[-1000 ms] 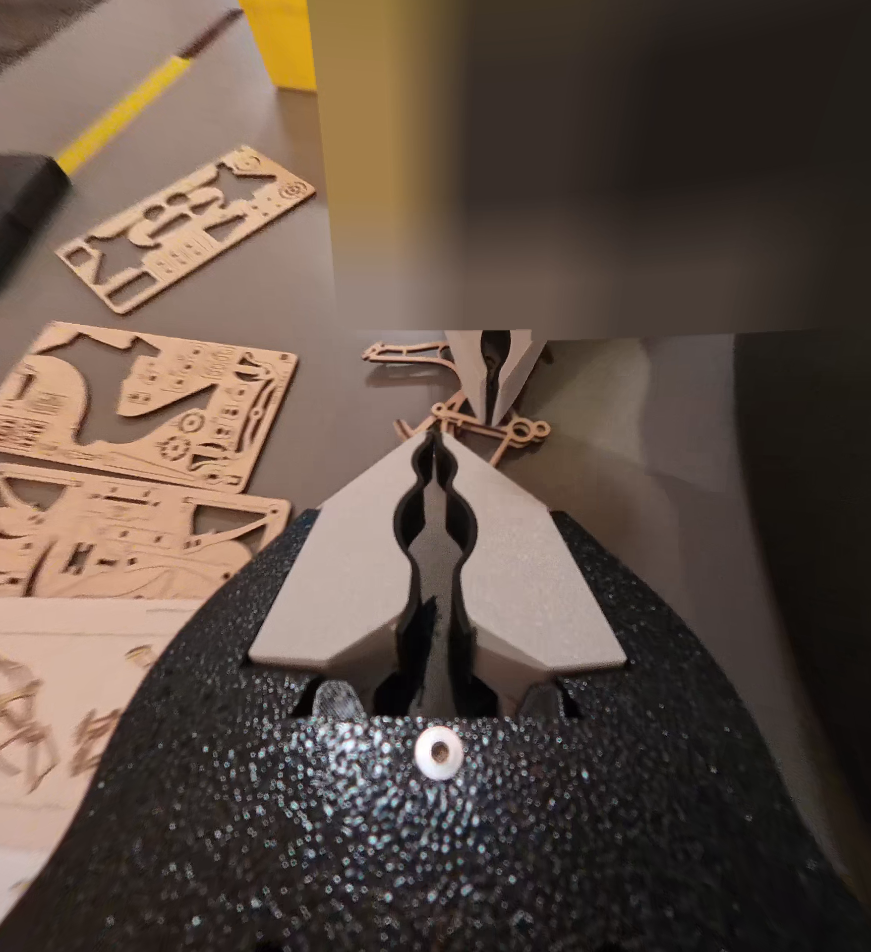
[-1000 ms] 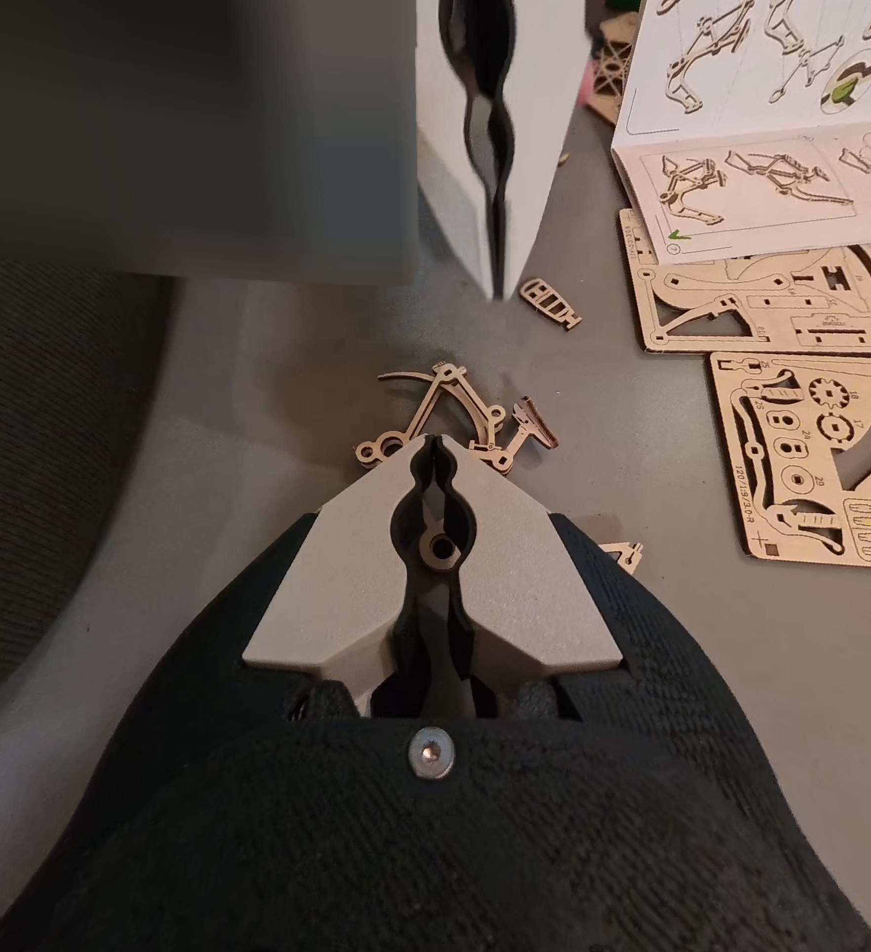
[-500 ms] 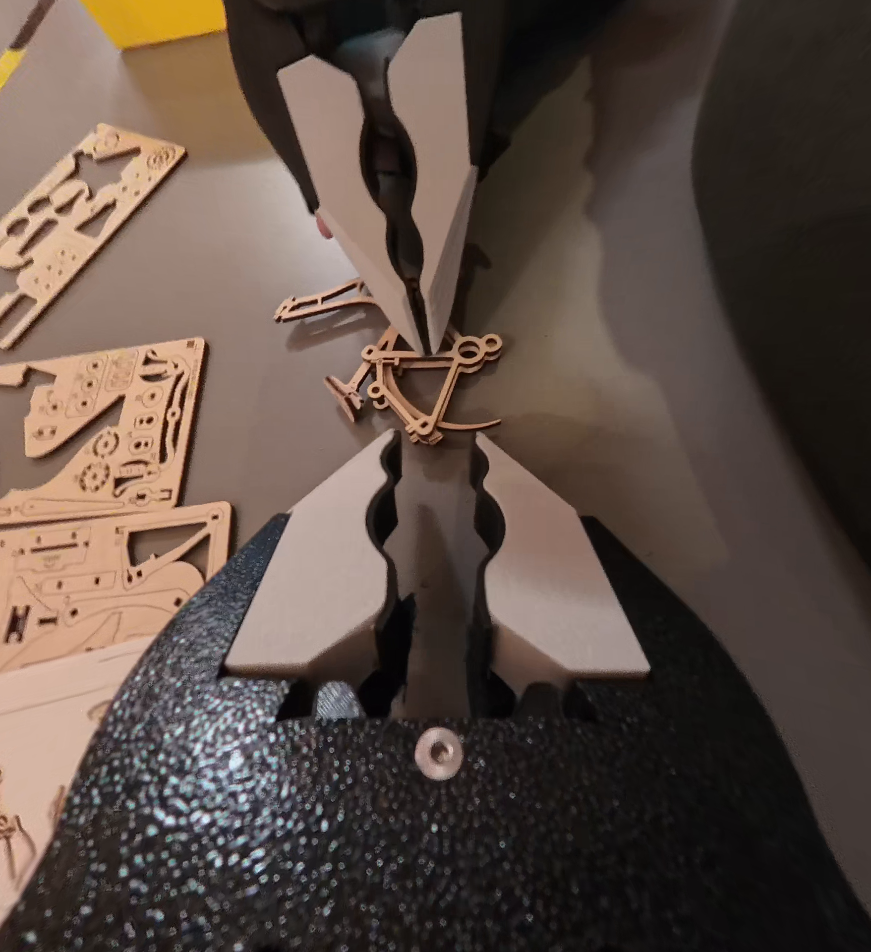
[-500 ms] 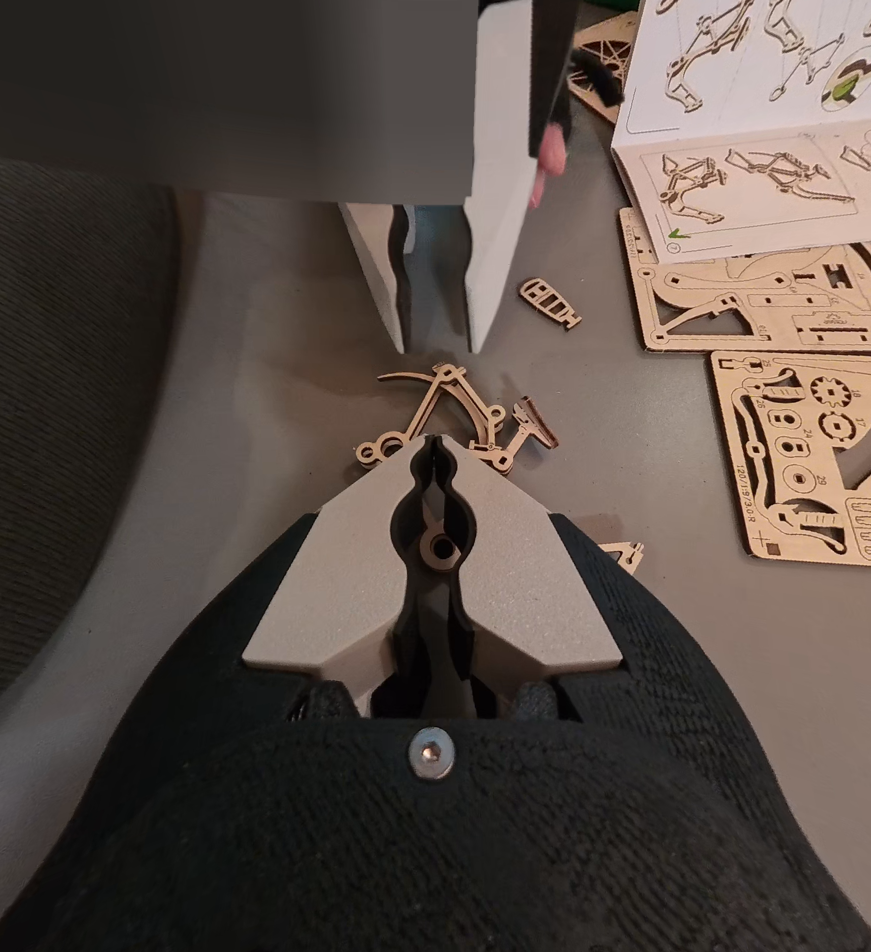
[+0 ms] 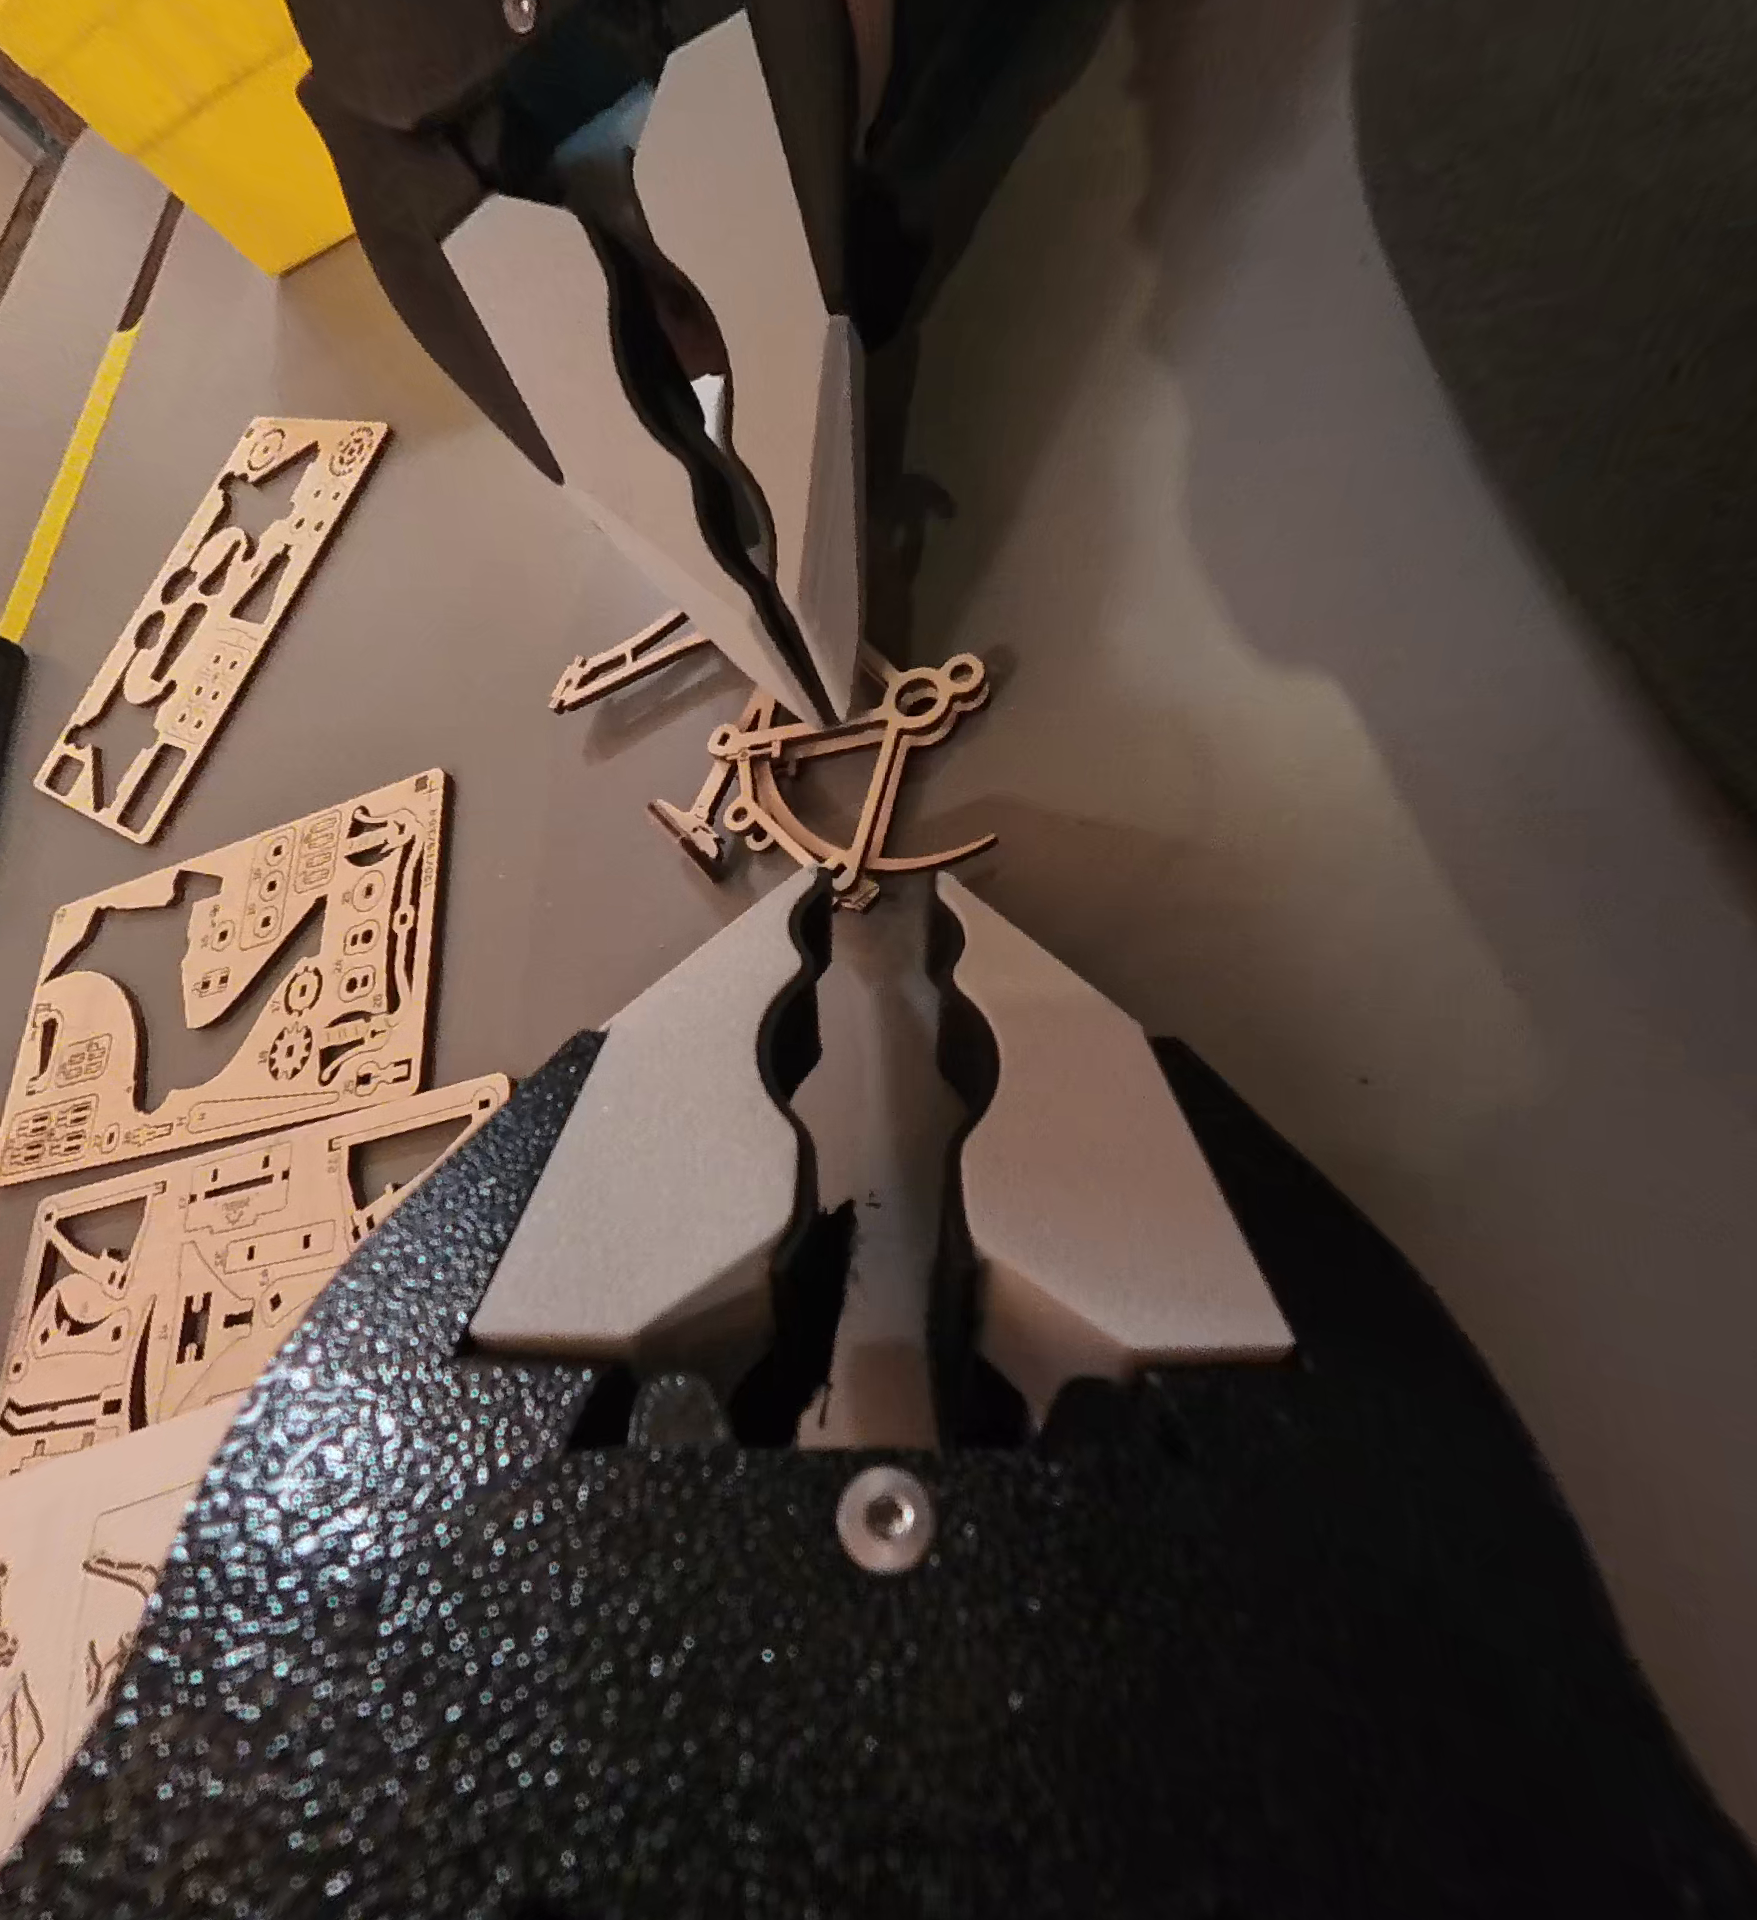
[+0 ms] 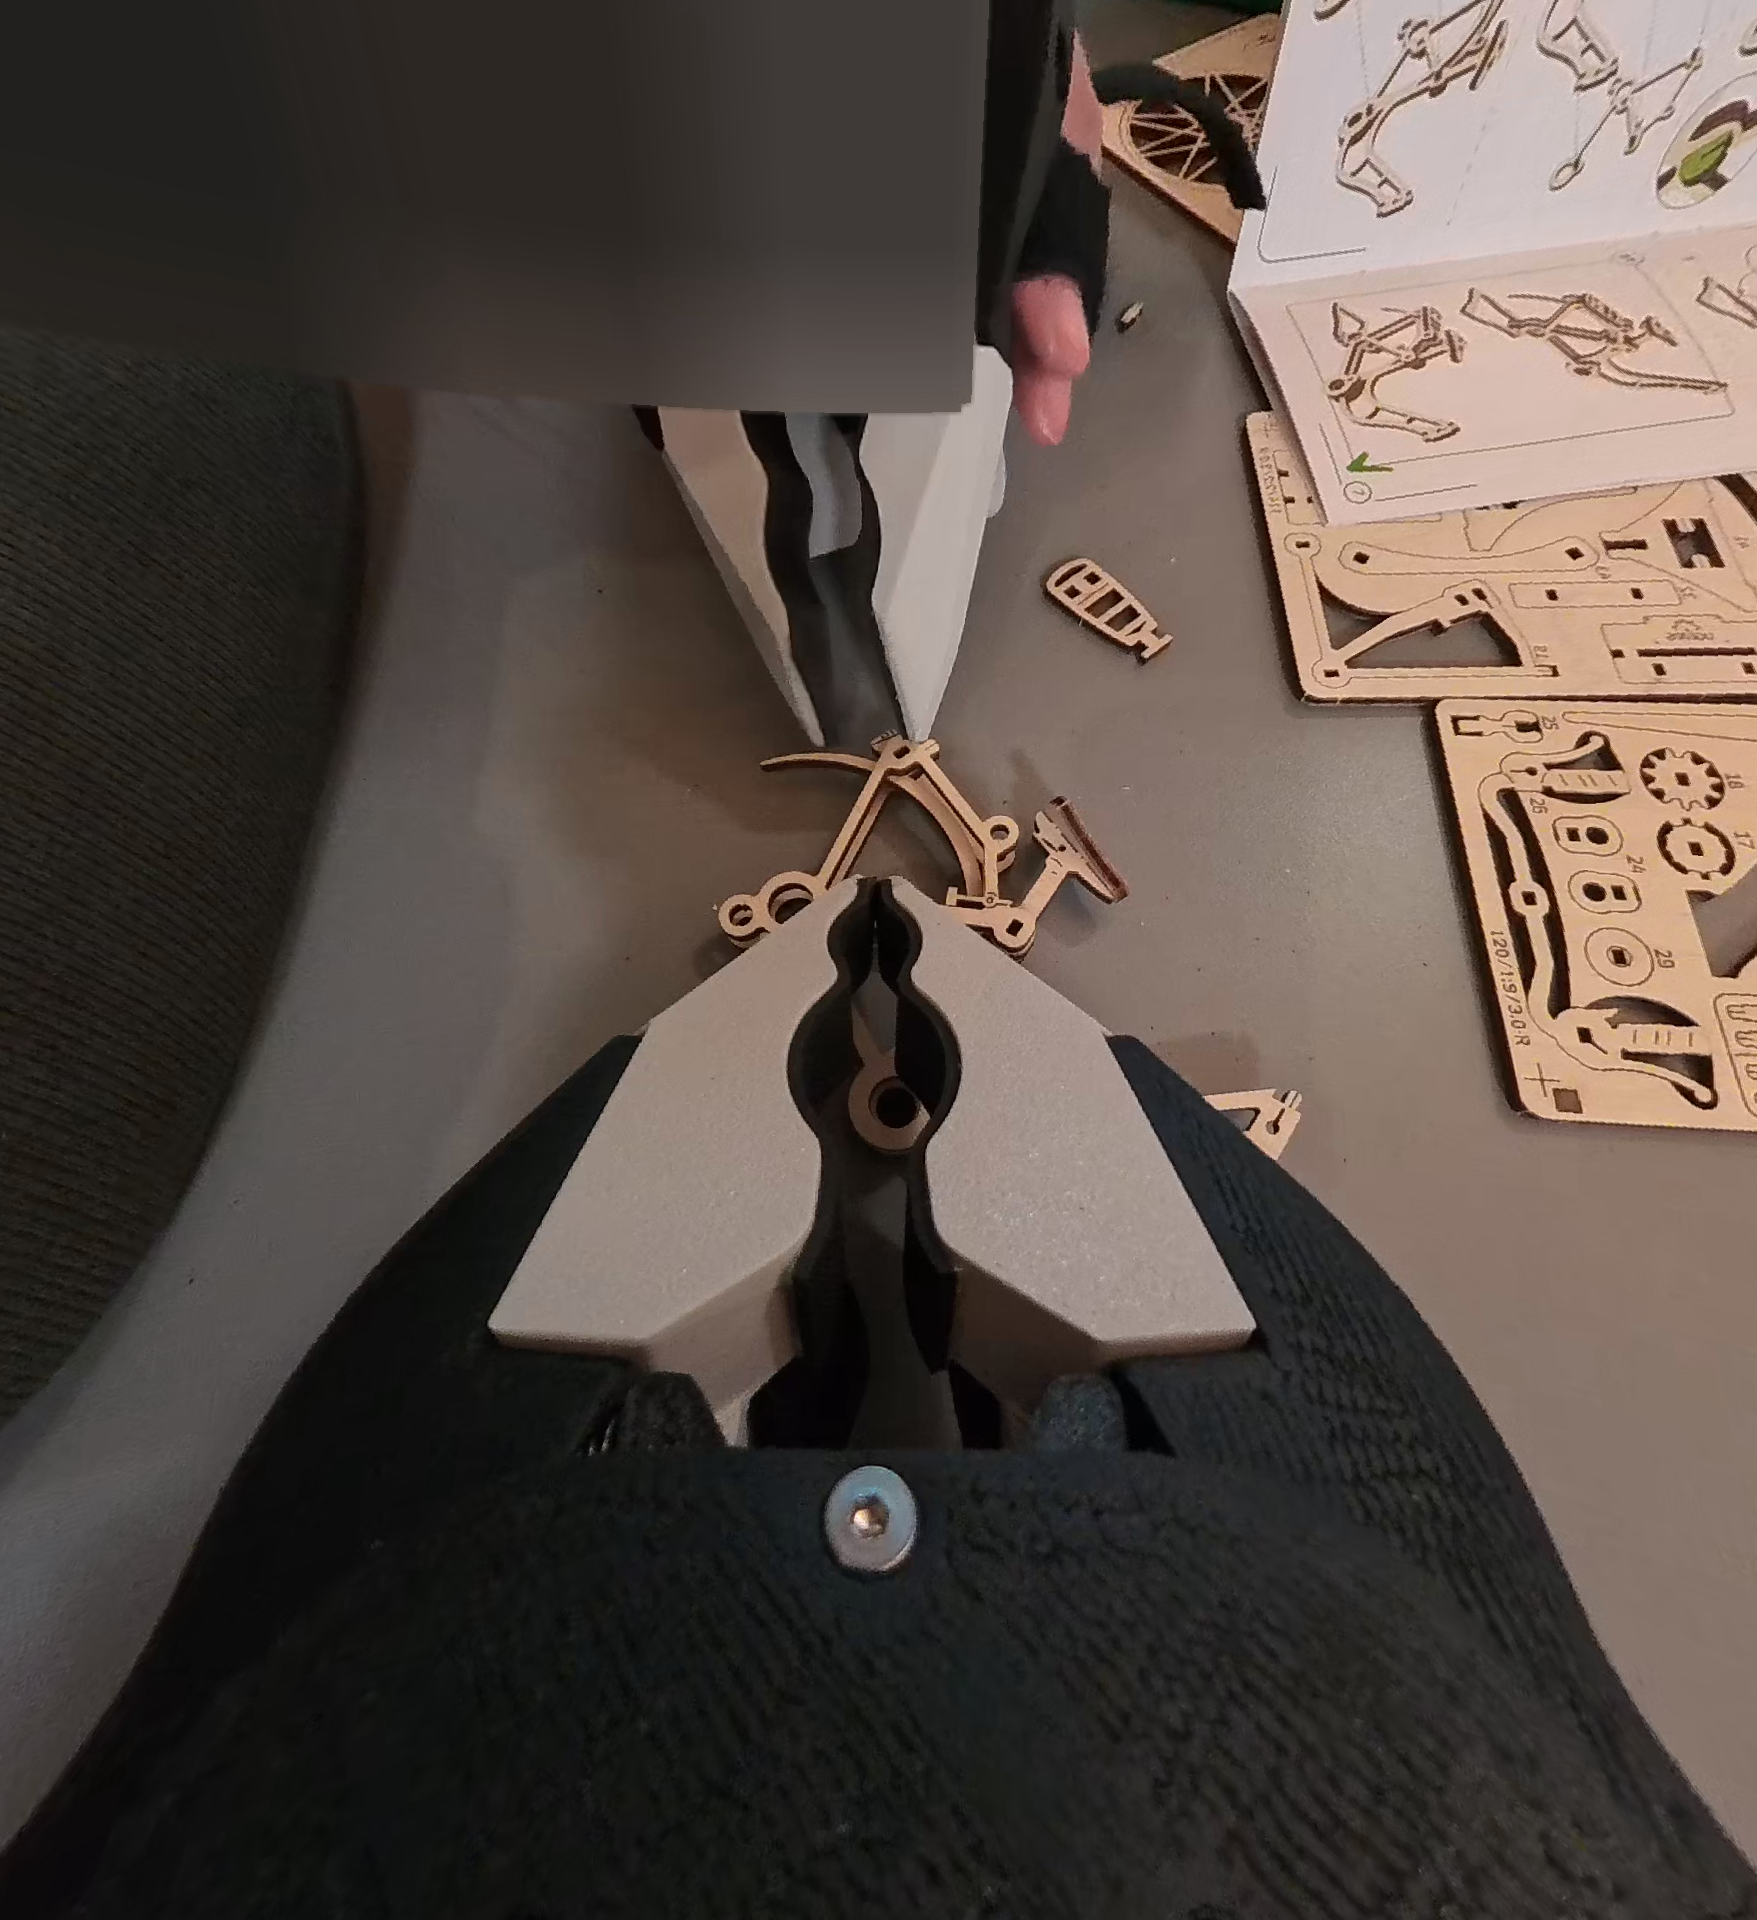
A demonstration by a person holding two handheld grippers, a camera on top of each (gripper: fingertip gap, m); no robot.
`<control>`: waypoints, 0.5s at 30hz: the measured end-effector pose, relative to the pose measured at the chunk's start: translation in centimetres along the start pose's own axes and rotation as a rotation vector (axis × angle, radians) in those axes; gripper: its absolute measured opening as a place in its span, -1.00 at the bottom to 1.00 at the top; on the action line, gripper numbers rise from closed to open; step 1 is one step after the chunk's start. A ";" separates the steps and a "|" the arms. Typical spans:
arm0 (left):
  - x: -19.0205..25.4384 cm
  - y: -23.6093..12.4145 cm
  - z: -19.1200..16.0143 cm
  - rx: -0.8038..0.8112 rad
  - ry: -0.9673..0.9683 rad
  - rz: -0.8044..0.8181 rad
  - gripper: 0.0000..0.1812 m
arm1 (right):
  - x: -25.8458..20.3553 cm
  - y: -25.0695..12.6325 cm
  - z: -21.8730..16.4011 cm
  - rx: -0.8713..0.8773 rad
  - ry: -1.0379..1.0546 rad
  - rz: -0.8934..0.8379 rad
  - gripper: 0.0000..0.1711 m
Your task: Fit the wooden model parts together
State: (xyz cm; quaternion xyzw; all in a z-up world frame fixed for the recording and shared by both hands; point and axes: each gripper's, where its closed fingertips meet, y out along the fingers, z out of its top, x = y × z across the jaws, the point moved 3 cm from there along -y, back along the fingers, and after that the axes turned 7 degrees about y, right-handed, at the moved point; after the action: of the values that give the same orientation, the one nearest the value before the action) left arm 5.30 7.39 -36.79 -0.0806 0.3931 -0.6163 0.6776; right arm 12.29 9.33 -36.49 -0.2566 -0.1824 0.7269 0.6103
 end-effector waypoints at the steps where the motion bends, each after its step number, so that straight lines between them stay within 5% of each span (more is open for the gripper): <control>1: 0.0 0.0 0.0 -0.005 -0.004 0.000 -0.84 | 0.0 0.0 0.0 0.000 0.000 0.000 -1.00; 15: -0.4 0.1 -0.2 -0.053 -0.101 0.017 -0.94 | 0.0 0.0 0.0 -0.008 0.022 -0.003 -1.00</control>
State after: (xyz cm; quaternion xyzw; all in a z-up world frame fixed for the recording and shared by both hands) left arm 5.33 7.80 -36.83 -0.1262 0.3751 -0.5952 0.6993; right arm 12.28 9.33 -36.46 -0.2667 -0.1787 0.7223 0.6125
